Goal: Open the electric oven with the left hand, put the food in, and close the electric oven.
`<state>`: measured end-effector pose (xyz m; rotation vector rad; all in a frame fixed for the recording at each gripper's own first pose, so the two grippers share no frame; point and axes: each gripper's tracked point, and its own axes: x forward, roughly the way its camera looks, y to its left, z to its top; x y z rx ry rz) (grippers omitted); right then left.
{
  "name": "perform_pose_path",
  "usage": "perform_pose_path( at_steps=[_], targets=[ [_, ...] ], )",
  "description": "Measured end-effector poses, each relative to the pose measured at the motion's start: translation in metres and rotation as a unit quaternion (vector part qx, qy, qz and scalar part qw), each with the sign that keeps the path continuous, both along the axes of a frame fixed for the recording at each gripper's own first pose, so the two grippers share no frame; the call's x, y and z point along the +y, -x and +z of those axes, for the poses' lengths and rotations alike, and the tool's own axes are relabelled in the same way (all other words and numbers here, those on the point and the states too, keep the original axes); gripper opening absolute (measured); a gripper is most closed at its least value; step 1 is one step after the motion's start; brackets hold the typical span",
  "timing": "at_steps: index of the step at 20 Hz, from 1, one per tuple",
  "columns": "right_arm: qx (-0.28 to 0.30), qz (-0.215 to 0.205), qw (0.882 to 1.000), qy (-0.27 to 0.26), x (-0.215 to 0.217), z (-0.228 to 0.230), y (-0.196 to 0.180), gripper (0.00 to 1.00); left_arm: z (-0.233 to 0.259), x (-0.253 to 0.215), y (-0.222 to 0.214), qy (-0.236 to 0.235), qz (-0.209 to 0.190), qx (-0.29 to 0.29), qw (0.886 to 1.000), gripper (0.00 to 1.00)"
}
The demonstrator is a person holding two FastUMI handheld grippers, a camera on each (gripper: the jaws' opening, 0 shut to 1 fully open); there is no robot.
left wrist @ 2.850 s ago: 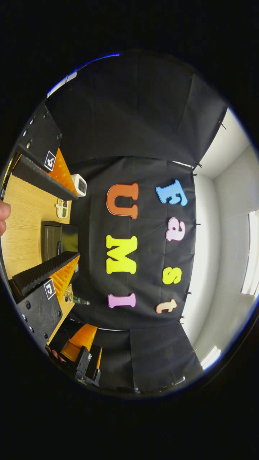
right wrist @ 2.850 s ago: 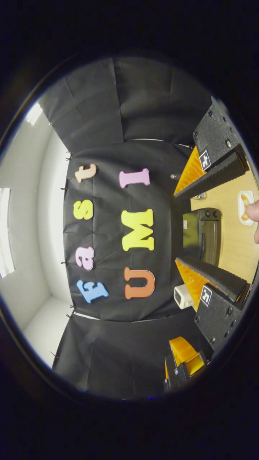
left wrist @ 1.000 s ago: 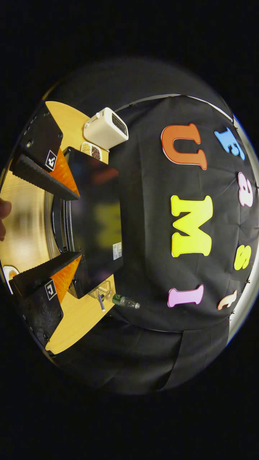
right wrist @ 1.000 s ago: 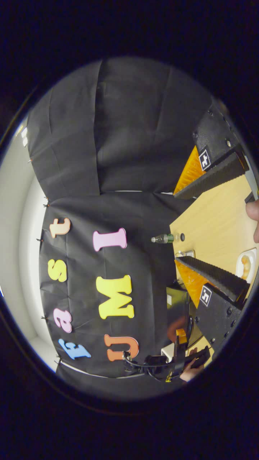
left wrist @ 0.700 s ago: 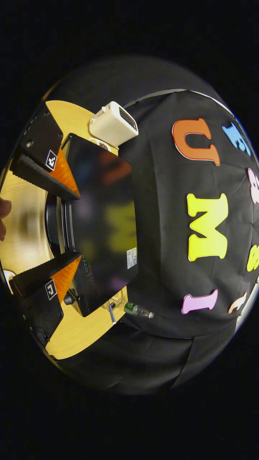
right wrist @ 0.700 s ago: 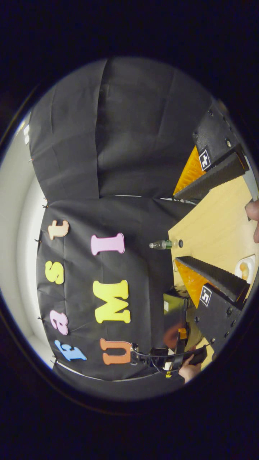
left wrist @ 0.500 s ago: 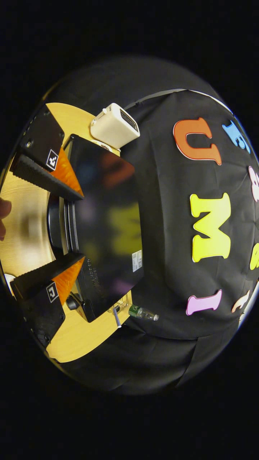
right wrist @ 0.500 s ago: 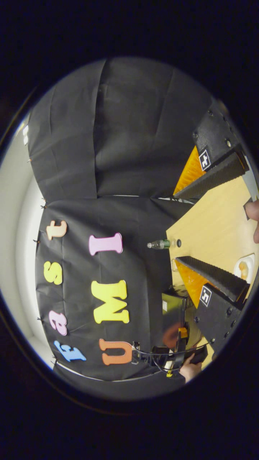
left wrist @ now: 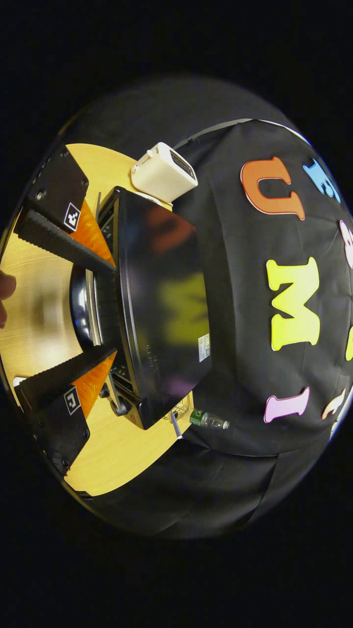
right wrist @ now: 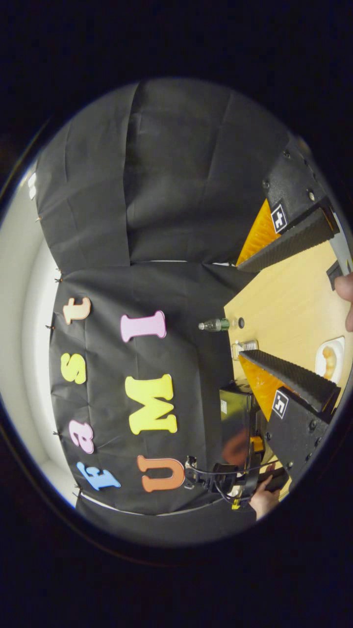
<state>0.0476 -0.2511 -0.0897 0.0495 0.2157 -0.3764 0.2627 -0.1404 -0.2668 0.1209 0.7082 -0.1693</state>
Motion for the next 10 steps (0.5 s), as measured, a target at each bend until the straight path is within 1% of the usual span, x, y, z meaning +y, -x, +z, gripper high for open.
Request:
perform_pose_path(
  at_steps=[2, 5, 7, 8, 10],
  targets=[
    [-0.001, 0.002, 1.0, 0.001, 0.003, 0.0, 0.006, 0.97, -0.004, 0.001, 0.016, -0.004, -0.006, 0.012, 1.0, 1.0],
    [0.0, 0.007, 1.0, -0.001, 0.012, -0.003, 0.016, 0.99, -0.019, 0.002, 0.049, -0.011, -0.014, 0.048, 0.999, 0.99],
    [0.001, 0.007, 1.0, -0.003, 0.015, -0.005, 0.023, 1.0, -0.032, 0.0, 0.068, 0.0, -0.015, 0.072, 0.997, 0.99],
    [0.003, 0.007, 1.0, -0.004, 0.017, -0.006, 0.026, 0.97, -0.039, 0.002, 0.075, 0.01, -0.012, 0.084, 0.996, 0.99],
    [0.005, 0.007, 1.0, -0.003, 0.019, -0.008, 0.033, 0.97, -0.052, 0.002, 0.088, 0.034, -0.001, 0.107, 0.994, 0.99]
  ],
)
